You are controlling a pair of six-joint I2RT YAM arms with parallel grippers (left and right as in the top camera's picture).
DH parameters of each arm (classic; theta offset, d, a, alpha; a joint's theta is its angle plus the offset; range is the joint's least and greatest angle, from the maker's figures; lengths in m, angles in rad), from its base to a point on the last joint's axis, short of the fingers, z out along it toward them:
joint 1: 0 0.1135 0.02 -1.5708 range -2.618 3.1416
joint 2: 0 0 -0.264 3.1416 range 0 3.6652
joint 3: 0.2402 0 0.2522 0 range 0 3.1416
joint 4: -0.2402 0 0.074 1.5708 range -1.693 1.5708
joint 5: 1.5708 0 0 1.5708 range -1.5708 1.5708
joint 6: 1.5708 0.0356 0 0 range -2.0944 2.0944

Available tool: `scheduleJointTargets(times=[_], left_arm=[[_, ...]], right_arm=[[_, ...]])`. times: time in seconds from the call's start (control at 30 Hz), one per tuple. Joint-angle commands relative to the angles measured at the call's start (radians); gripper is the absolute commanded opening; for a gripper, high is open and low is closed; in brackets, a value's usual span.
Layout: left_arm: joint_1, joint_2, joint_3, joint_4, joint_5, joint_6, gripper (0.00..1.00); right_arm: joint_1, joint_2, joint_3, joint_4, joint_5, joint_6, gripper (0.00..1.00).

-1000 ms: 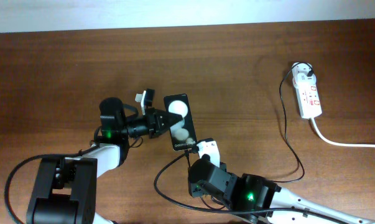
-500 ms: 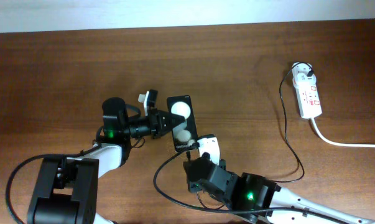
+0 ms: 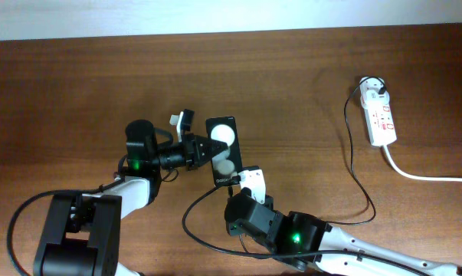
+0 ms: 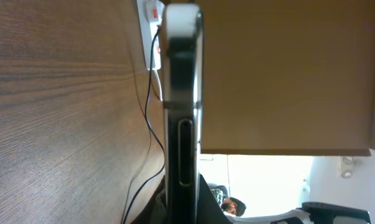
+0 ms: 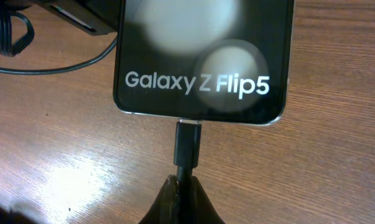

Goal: Plug charger to phone and switch on socket
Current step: 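Open the right gripper and pull it back from the plug, then lower the phone flat onto the table with the left gripper and release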

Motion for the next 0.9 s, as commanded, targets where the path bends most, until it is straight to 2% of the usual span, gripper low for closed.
scheduleJointTargets(times=[0.0, 0.13, 0.3, 0.43, 0.5, 0.57, 0.6, 0.73, 0.8, 0.83, 0.87], left_arm=[[-0.021, 0.003, -0.004, -0.001, 0.169, 0.042, 0.0], [-0.021, 0.003, -0.059, -0.001, 0.168, 0.058, 0.0], [-0.02, 0.003, -0.075, 0.0, 0.117, 0.107, 0.0], [-0.02, 0.003, -0.075, 0.001, 0.002, 0.109, 0.0], [-0.021, 0.003, -0.075, 0.045, -0.032, 0.109, 0.0], [-0.021, 0.003, -0.07, 0.173, -0.032, 0.108, 0.0], [-0.021, 0.003, -0.063, 0.197, -0.033, 0.099, 0.0], [-0.049, 0.003, 0.01, 0.206, -0.092, 0.098, 0.0], [-0.086, 0.003, 0.072, 0.12, -0.152, 0.131, 0.0], [-0.104, 0.003, 0.113, 0.026, -0.18, 0.185, 0.0], [-0.123, 0.003, 0.171, -0.129, -0.219, 0.262, 0.0]], right_arm=[[-0.004, 0.004, 0.012, 0.077, 0.082, 0.0, 0.04], [-0.019, 0.001, 0.014, 0.114, 0.114, 0.0, 0.04], [-0.025, -0.064, 0.014, 0.082, 0.086, 0.0, 0.21], [-0.023, -0.191, 0.014, -0.045, 0.037, 0.0, 0.27], [-0.023, -0.312, 0.014, -0.157, 0.038, 0.0, 0.36], [-0.023, -0.456, 0.014, -0.278, 0.043, 0.0, 0.55], [-0.023, -0.504, 0.014, -0.318, 0.046, 0.0, 0.6], [-0.023, -0.678, 0.014, -0.483, 0.049, 0.001, 0.78], [-0.023, -0.703, 0.014, -0.535, 0.049, 0.001, 0.86], [-0.023, -0.701, 0.014, -0.554, 0.049, 0.001, 0.9], [-0.023, -0.699, 0.014, -0.571, 0.049, 0.001, 1.0]])
